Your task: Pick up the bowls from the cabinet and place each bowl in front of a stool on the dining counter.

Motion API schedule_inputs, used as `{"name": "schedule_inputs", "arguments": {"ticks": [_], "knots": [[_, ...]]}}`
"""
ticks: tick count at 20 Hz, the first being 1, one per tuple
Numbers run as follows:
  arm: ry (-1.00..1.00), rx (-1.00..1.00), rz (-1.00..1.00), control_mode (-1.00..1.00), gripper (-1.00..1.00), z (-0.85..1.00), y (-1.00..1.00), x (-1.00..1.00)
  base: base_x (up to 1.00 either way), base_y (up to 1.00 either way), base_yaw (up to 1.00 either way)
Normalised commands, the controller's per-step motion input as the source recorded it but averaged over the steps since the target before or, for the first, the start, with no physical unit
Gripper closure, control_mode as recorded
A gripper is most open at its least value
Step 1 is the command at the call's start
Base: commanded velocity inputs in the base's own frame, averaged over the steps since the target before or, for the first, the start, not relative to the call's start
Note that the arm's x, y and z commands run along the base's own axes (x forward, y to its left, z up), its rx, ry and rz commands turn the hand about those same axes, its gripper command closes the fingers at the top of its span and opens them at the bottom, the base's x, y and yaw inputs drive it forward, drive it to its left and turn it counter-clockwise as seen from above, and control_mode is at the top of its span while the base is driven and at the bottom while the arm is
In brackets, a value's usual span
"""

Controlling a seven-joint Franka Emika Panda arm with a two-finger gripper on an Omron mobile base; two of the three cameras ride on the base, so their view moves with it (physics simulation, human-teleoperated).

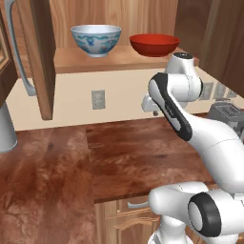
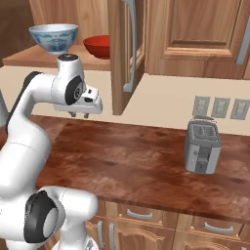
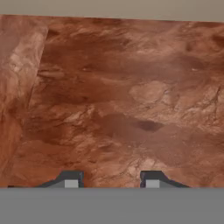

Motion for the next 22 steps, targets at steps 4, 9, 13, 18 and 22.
{"name": "schedule_inputs", "arguments": {"ticks": [4, 9, 13, 18, 22], "knots": [[0.0, 0.0, -0.05, -1.0, -1.0, 0.09, -0.13, -0.01, 0.0, 0.0, 0.0], [0.0, 0.08, -0.29, -1.0, -1.0, 0.46, -0.18, -0.28, 0.0, 0.0, 0.0], [-0.05, 0.2, -0.4, -1.0, -1.0, 0.5, -0.21, -0.57, 0.0, 0.0, 0.0], [-0.19, 0.28, -0.39, -1.0, -1.0, 0.56, -0.13, -0.68, 0.0, 0.0, 0.0], [-0.28, 0.27, -0.31, -1.0, -1.0, 0.66, 0.0, -0.52, 0.0, 0.0, 0.0]]}}
